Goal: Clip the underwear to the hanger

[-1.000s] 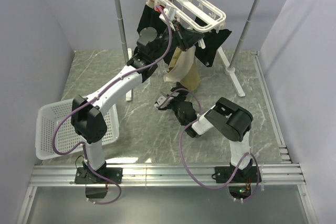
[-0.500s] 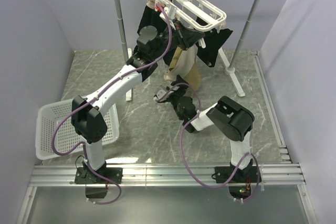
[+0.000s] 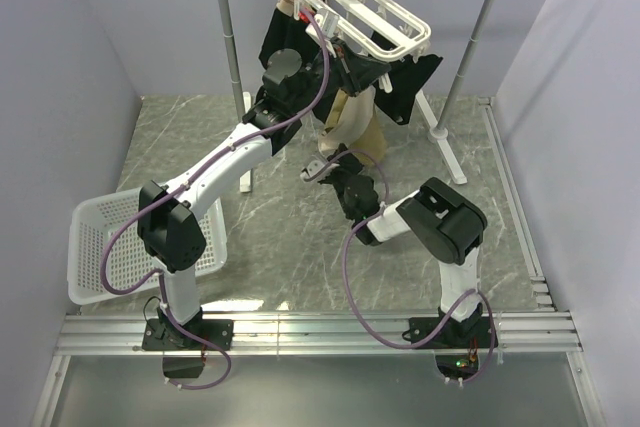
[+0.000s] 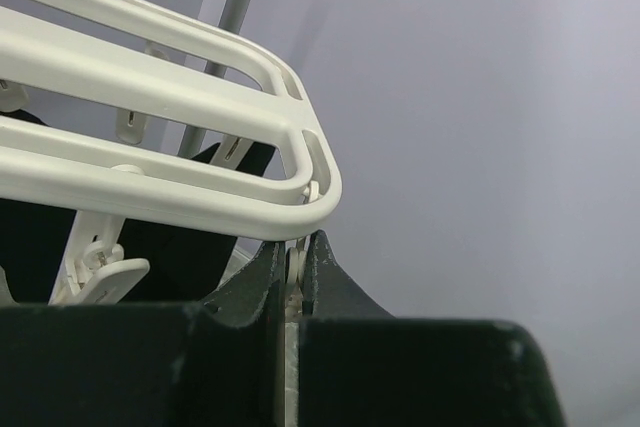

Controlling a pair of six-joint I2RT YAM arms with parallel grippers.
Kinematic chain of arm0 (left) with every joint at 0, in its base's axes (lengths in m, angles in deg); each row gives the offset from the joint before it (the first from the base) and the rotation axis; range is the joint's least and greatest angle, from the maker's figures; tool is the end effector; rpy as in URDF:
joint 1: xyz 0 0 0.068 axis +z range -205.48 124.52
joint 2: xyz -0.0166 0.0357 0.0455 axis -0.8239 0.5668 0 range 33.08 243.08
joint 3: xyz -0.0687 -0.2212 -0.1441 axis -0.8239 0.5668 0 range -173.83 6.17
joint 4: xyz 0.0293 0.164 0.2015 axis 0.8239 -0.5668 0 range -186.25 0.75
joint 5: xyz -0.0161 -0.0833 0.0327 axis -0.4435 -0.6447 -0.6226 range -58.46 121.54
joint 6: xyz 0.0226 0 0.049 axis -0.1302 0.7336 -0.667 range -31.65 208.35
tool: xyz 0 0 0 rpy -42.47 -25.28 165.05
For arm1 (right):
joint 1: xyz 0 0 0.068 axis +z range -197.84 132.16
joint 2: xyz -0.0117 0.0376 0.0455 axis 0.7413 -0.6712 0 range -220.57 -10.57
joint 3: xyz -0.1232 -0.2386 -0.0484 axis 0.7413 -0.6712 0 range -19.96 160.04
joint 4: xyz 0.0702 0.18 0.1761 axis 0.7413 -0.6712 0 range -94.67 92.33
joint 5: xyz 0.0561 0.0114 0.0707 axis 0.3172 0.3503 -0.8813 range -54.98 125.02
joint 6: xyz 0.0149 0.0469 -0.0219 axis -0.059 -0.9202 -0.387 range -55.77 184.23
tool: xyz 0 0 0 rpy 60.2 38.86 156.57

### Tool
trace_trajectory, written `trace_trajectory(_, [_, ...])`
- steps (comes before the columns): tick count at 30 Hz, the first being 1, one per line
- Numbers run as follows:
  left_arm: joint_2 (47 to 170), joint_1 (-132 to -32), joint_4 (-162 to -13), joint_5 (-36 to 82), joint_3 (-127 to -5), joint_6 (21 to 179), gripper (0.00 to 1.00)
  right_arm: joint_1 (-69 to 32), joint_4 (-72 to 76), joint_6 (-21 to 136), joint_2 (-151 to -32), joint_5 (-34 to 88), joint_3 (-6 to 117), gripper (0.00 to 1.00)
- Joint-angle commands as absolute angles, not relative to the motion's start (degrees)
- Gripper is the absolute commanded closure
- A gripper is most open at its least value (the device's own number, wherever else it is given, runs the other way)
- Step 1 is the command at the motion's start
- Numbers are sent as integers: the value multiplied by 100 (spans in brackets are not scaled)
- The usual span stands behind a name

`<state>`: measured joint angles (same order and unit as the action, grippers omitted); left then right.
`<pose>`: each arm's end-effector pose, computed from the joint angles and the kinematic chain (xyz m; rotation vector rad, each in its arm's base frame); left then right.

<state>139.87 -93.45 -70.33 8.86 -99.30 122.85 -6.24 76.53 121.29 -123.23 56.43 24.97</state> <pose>0.3419 -0.2843 0.4529 0.4136 1.3476 -1.3179 0.2902 0.2403 0.1653 -0.9013 1.1798 -0.4909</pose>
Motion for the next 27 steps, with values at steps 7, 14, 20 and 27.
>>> trace_trajectory(7, [13935,-9388,-6877,693,-10079,12201,100,-723,10245,11636,-11026,4945,1784,100])
trace_trajectory(14, [13838,-9388,-6824,658,-9904,12192,100,-1057,9850,11126,-9682,4347,949,100])
trace_trajectory(20, [13811,-9397,-6789,561,-9859,12271,100,-1856,7879,9819,-8418,3761,1053,100])
trace_trajectory(27, [13794,-9388,-6570,411,-9745,12430,100,-2753,5701,8077,-7307,1888,1528,100])
